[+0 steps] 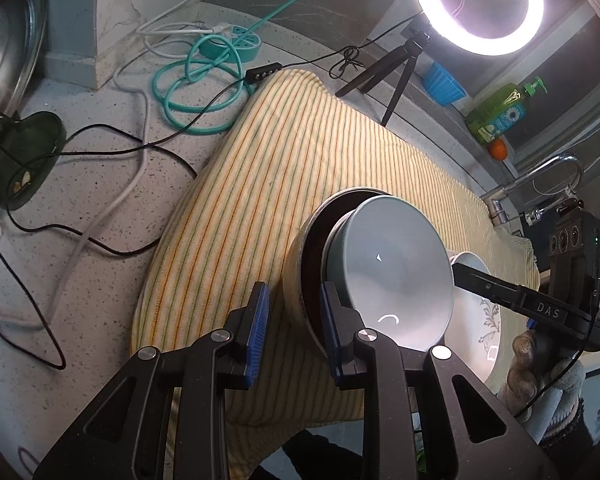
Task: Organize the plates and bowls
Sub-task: 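Grip the rim of the nested bowl set with both grippers, then lift the nested bowl set and lower it onto the white plate stack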
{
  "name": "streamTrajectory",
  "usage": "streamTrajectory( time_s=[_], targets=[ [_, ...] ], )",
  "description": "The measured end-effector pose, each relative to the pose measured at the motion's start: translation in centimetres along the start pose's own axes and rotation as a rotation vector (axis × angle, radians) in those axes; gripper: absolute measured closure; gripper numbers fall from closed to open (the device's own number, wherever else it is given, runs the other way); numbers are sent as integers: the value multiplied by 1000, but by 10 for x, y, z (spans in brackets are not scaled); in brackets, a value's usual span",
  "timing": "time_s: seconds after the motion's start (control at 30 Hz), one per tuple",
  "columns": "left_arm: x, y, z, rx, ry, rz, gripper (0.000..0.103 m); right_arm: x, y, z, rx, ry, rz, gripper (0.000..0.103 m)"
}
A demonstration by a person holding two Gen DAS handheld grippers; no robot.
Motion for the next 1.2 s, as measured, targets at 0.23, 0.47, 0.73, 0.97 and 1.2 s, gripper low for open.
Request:
streamTrajectory(
  time_s=[0.23,0.47,0.73,0.97,1.2],
  targets=[
    [0,7,4,-2,-7,10,86,1,11,2,0,1,22,81],
    [-1,15,4,-23,-16,28,90,1,21,7,-3,-15,45,87],
    [-1,18,2,-25,-13,36,95,1,21,10,-14,-20,42,88],
    [1,17,-1,-21,-11,30,95,2,20,7,-13,-4,49,88],
    [6,10,-6,-13,7,10,95,4,13,10,-10,-4,32,88]
  ],
)
Point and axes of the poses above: each gripper's, at about its wrist camera, not at the fingertips, and y roughly the way its jaws point, z to its left, x to its top, the point moved 3 cm from there along y, roughly the way its jaws point, and after that the axes turned 7 degrees about -x, right-handed, at the moved point
